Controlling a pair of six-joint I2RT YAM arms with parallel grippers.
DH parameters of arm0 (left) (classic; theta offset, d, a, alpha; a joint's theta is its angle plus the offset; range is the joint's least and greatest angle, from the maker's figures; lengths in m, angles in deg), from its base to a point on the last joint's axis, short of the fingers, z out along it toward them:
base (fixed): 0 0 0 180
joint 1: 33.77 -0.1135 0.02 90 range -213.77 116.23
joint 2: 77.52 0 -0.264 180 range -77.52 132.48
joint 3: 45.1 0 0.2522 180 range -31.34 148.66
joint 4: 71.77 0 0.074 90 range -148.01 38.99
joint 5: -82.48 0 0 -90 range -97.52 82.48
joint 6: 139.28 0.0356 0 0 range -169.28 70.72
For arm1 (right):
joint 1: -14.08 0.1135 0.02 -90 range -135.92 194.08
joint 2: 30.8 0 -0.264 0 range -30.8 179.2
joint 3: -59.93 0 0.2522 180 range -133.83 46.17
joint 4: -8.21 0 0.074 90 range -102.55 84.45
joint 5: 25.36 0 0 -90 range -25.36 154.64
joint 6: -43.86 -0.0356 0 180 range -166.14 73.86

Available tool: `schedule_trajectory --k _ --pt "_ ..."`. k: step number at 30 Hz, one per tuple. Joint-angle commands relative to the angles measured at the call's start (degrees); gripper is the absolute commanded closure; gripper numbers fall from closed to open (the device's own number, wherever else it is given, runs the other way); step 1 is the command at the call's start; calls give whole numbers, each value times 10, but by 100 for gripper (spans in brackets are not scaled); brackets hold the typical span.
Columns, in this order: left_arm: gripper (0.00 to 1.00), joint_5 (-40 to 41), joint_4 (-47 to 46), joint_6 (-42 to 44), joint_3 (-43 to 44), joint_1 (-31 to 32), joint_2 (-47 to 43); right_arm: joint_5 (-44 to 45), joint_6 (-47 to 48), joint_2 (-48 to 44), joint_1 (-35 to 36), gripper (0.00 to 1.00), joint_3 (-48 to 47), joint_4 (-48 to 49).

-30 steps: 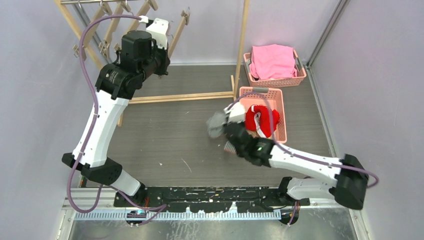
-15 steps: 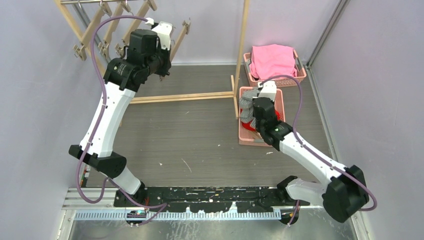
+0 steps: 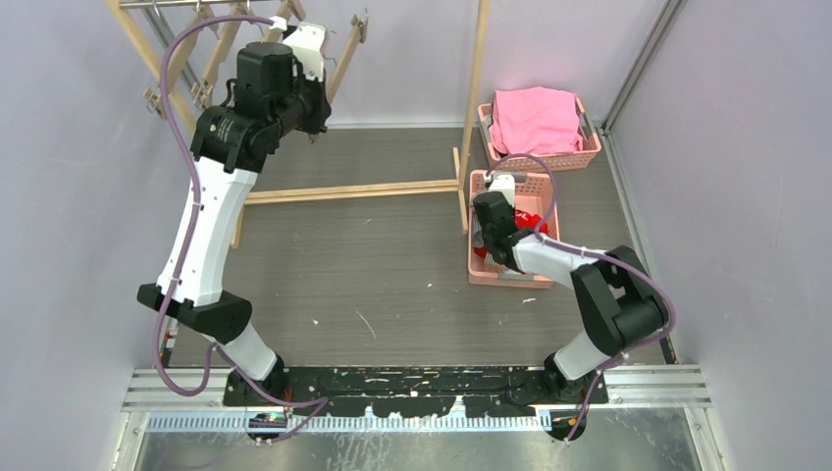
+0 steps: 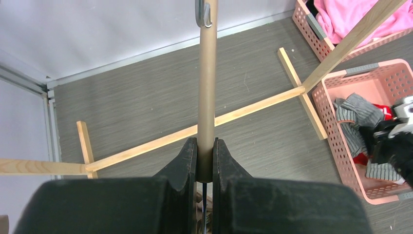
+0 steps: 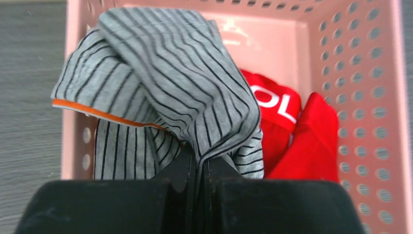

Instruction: Remove the underwear clipped to the hanger

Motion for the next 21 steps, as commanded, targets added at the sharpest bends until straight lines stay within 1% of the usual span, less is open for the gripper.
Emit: schedule_trajectory --k 1,4,5,6,7,9,10,12,14,15,16,17,21 --pt "100 -29 -33 -6 48 -17 8 -8 -38 33 -1 97 -7 5" --pt "100 -37 -25 -7 72 -23 22 23 -58 23 -1 96 0 -5" --pt "100 -39 -24 -7 76 -24 24 33 -60 16 -1 94 1 -8" --pt "100 -39 -26 -7 78 -26 27 37 -60 8 -1 90 3 -10" --pt "100 -41 -27 -7 78 -27 27 37 -60 -2 -1 80 5 -9" --pt "100 -43 -33 -8 78 -31 30 32 -59 -27 -1 56 10 -9" --pt "100 -45 -36 -9 78 -33 29 30 -58 -43 -1 47 13 -9" --pt "100 -49 -41 -11 82 -39 30 28 -53 -78 -1 40 20 -9" --pt "100 -51 -50 -15 79 -43 30 28 -49 -116 -1 36 26 -9" --pt "100 -53 -55 -16 78 -44 28 28 -47 -136 -1 32 28 -9" --pt "100 -56 -59 -18 77 -44 26 29 -45 -160 -1 25 31 -10" --pt "100 -57 -65 -19 75 -46 24 29 -44 -176 -1 23 33 -12" --pt "100 -48 -78 -22 79 -47 23 24 -40 -236 -1 22 40 -14"
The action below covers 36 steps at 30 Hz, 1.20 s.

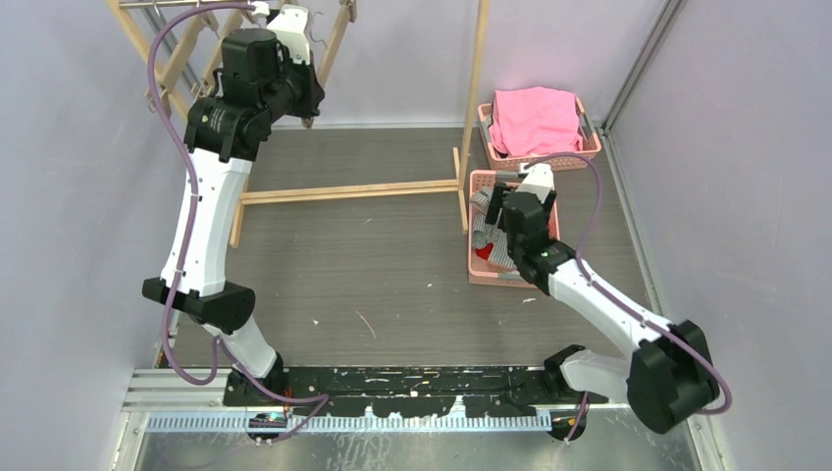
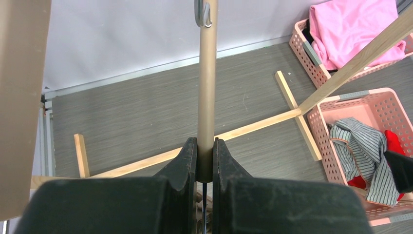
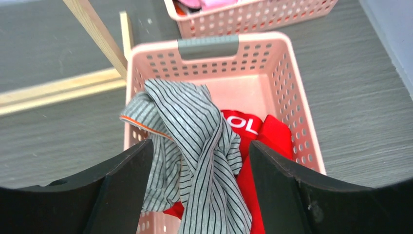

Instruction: Remove the underwear clipped to the hanger

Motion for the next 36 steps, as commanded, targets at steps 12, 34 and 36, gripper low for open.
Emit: schedule_trajectory --k 12,34,36 --pt "100 10 -144 -42 25 -18 -7 -12 8 -133 4 21 8 -15" --pt "89 15 -128 -54 25 -33 44 -34 12 -164 6 18 19 -25" --pt "75 15 -142 -54 5 -33 28 -33 18 -169 7 15 20 -25"
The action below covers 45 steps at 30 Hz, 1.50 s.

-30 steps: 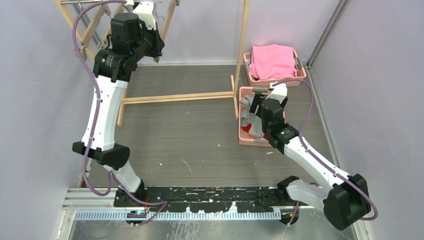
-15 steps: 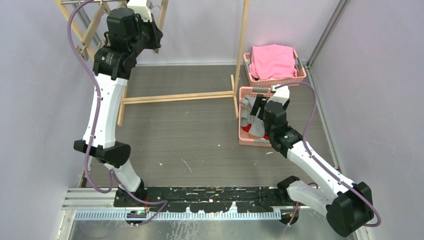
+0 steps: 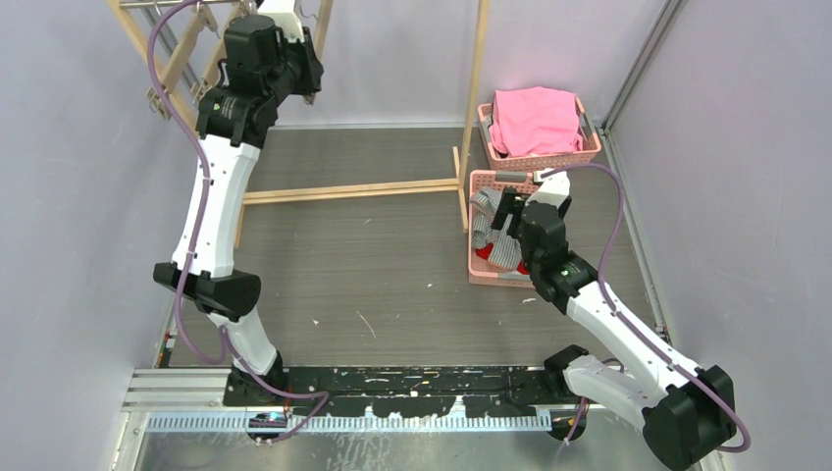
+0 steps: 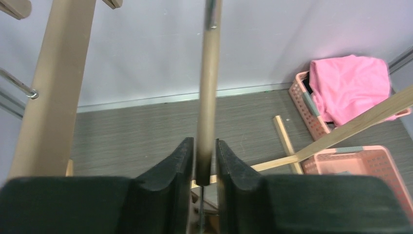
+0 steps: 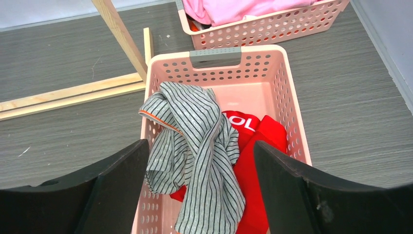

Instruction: Remove the underwear clipped to the hanger

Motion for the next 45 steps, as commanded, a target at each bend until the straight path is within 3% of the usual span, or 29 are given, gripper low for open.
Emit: schedule_trajectory --k 1,6,7,8,17,24,30,37,45 --pt "67 4 -45 -4 -24 -3 -32 -1 17 -26 5 13 -2 18" --pt "43 15 -69 11 -68 -3 -96 20 40 -36 5 0 -17 14" --pt "15 16 -70 12 -75 -3 -109 23 45 -39 5 0 -22 12" --pt "0 14 -69 14 -83 -4 -121 24 49 -41 5 0 -27 10" --pt "2 -13 -123 -2 -275 -3 -302 5 48 -43 5 0 -58 -19" --pt "2 -84 -71 -4 -382 -4 -425 -12 43 -52 6 0 -66 -33" --pt "2 3 -32 -44 -494 -4 -521 -23 40 -55 5 0 -66 -47" --pt "2 5 1 -81 -625 -3 -620 -52 28 -61 6 0 -58 -54" --pt "2 57 29 -97 -713 -3 -705 -73 20 -90 10 0 -37 -61"
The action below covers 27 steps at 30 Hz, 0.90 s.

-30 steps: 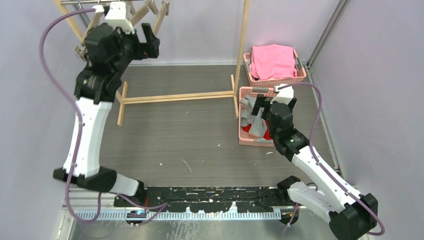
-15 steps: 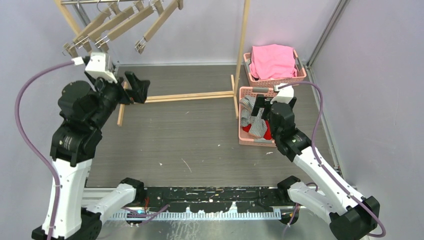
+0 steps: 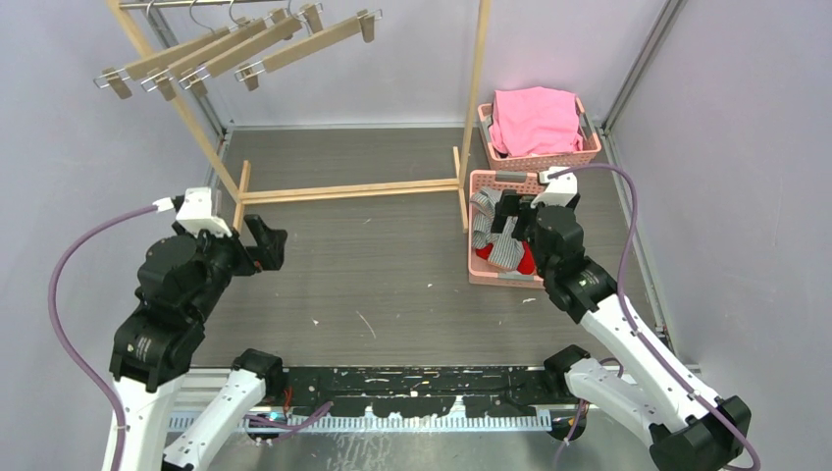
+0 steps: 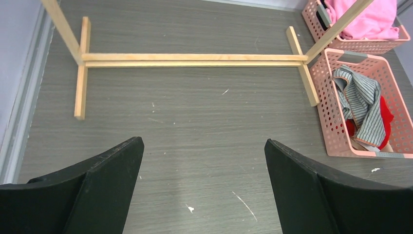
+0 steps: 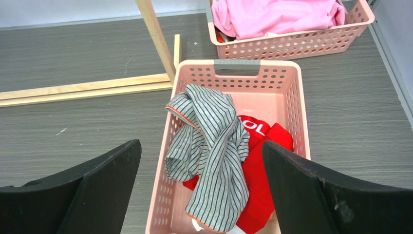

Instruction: Remove the underwear clipped to the hanger

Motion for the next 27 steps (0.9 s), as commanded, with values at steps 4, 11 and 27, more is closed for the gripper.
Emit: schedule_trajectory --k 4,11,27 --pt "2 31 -7 -27 -62 -1 -42 -23 -15 -41 4 0 11 11" --pt "2 24 -7 -43 -96 0 -38 -43 -21 -53 5 0 29 7" --pt "2 25 -92 -61 -230 -1 -137 -59 -27 -53 17 0 74 40"
